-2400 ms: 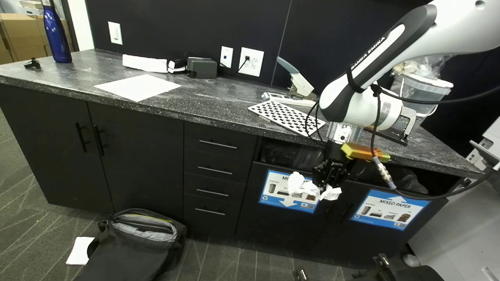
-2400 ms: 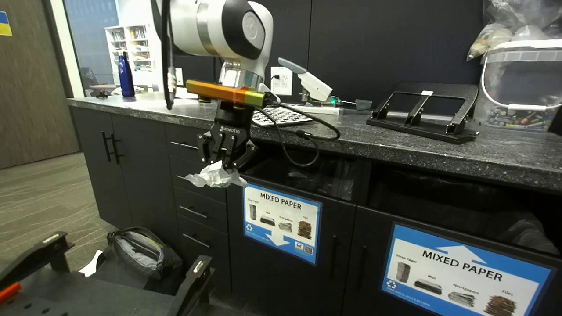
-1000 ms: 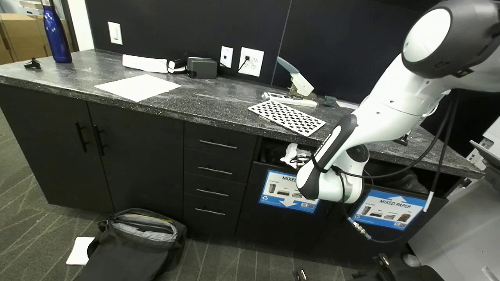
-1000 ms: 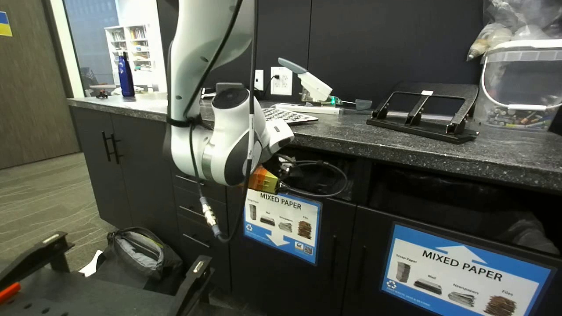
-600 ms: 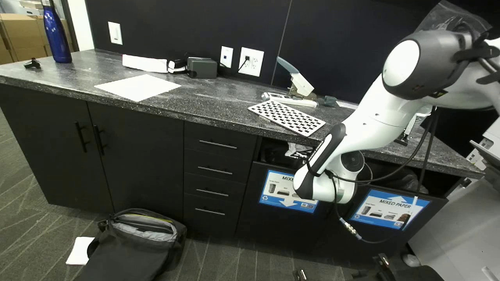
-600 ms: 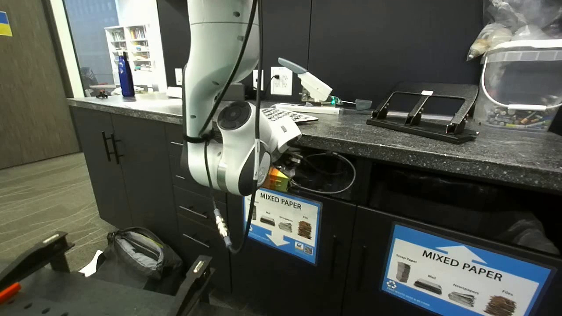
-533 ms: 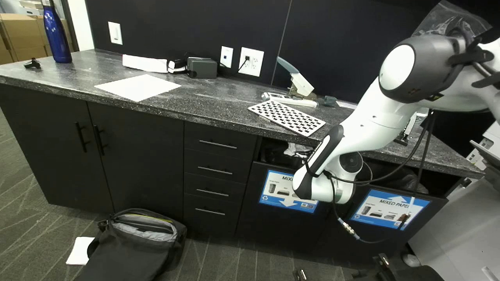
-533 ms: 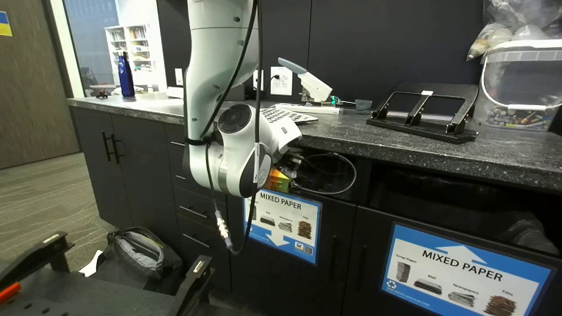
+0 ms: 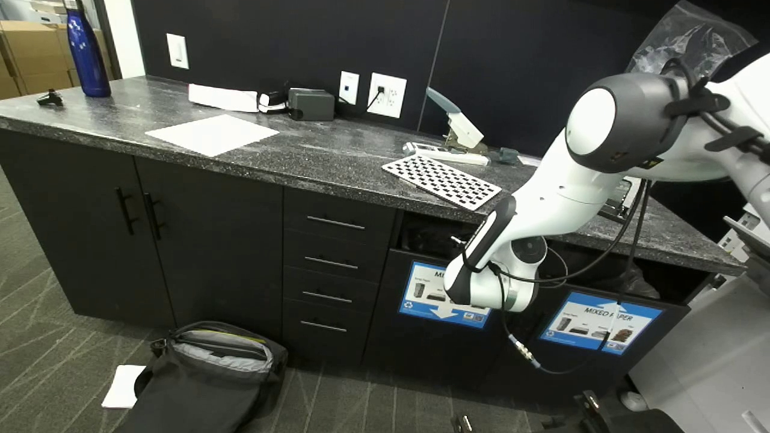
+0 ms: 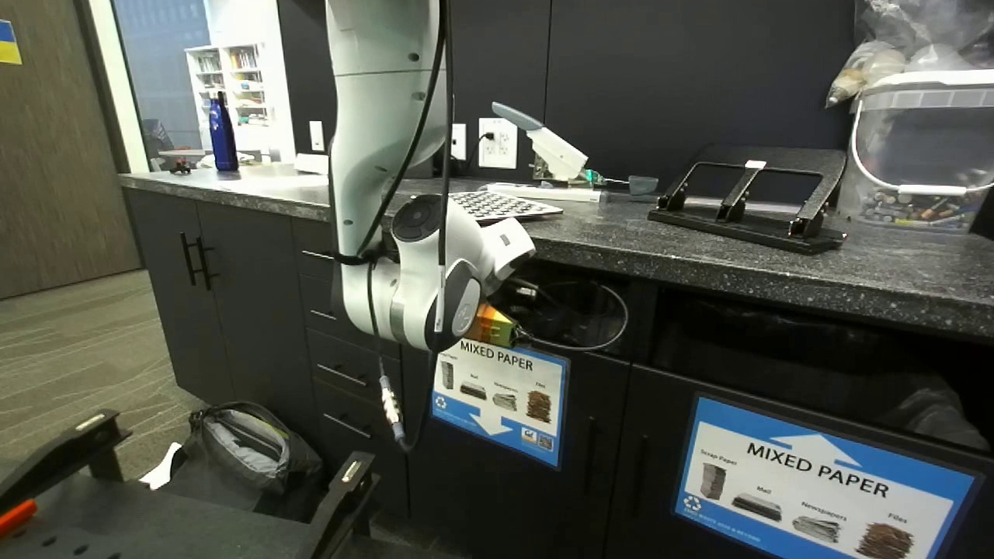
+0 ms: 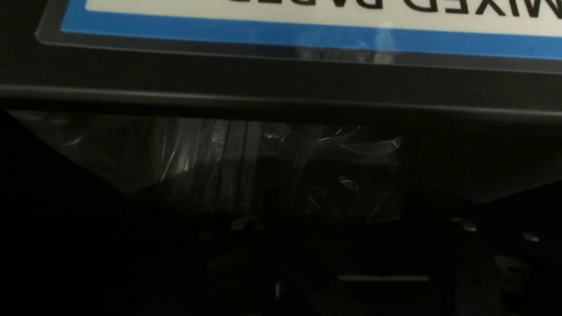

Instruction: Pick up all the papers from the counter and throw them in the bin

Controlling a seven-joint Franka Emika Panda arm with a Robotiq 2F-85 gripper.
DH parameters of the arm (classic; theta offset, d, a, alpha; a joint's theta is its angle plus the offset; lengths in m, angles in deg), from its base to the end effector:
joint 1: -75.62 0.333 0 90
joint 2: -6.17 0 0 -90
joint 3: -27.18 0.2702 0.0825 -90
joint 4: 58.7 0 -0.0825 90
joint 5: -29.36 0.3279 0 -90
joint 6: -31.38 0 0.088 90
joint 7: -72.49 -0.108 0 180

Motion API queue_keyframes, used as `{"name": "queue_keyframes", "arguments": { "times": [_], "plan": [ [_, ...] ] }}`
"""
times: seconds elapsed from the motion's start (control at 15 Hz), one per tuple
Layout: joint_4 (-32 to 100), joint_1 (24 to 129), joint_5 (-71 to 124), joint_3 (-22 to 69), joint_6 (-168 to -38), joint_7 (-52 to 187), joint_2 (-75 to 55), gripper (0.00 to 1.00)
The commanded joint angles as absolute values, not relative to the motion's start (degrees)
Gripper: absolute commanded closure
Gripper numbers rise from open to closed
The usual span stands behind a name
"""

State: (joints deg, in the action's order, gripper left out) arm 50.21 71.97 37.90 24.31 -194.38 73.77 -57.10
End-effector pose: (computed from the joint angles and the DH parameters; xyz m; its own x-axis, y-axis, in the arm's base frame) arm 0.5378 -0.0788 0.0752 0.5827 -0.0960 0.8070 -0.2188 -0.9749 0.0420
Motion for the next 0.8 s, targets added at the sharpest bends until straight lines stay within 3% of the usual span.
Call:
{"name": "queue_keyframes", "arguments": {
  "times": [0.0,0.33,0.73],
  "plan": [
    [56.88,73.33,38.31,23.25,-183.00,74.33,-49.81,0.00],
    [69.50,69.65,28.58,26.51,-166.01,74.03,-34.67,0.00],
    [79.68,68.69,27.30,28.93,-136.71,74.66,-15.31,0.00]
  ]
}}
